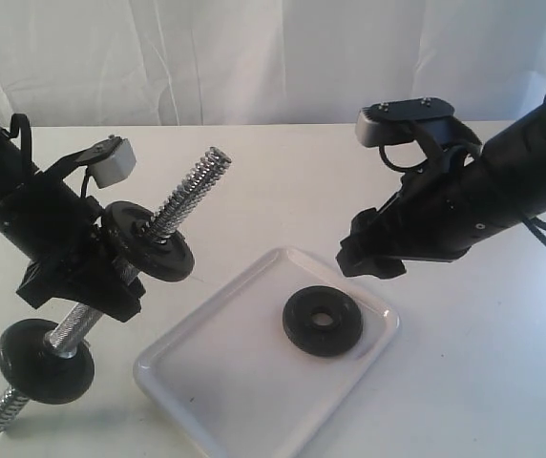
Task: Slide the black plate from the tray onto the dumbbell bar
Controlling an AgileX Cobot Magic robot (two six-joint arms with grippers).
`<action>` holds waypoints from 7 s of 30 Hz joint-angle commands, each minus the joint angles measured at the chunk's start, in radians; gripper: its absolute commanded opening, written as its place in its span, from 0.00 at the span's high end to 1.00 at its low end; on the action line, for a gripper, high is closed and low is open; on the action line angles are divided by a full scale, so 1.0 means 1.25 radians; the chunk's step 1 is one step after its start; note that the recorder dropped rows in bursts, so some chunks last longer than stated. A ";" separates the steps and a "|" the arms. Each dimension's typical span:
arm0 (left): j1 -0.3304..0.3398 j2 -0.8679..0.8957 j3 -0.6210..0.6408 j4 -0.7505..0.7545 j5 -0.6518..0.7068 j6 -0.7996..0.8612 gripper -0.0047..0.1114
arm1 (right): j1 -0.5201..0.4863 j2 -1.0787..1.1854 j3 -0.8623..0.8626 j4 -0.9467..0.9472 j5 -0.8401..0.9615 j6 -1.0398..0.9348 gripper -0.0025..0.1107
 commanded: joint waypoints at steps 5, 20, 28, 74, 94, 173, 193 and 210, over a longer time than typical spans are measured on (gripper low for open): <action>-0.002 -0.046 -0.019 -0.138 0.086 -0.004 0.96 | 0.001 -0.016 -0.002 0.008 -0.011 0.077 0.41; -0.002 -0.046 -0.019 -0.144 0.085 -0.004 0.96 | 0.001 0.000 -0.002 0.006 -0.021 0.211 0.11; -0.002 -0.046 -0.019 -0.144 0.087 -0.004 0.96 | 0.042 0.072 -0.002 0.036 -0.042 0.189 0.11; -0.002 -0.046 -0.019 -0.133 0.082 -0.011 0.96 | 0.042 0.144 -0.011 0.153 -0.077 0.113 0.07; -0.002 -0.046 -0.019 -0.133 0.075 -0.009 0.96 | 0.074 0.151 -0.067 0.130 -0.100 0.119 0.10; -0.002 -0.046 -0.019 -0.133 0.063 -0.014 0.96 | 0.122 0.413 -0.233 -0.203 0.048 0.467 0.10; -0.002 -0.046 -0.019 -0.133 0.062 -0.014 0.96 | 0.122 0.413 -0.233 -0.203 0.031 0.482 0.10; -0.002 -0.046 -0.019 -0.133 0.062 -0.016 0.96 | 0.122 0.437 -0.233 -0.205 0.056 0.482 0.10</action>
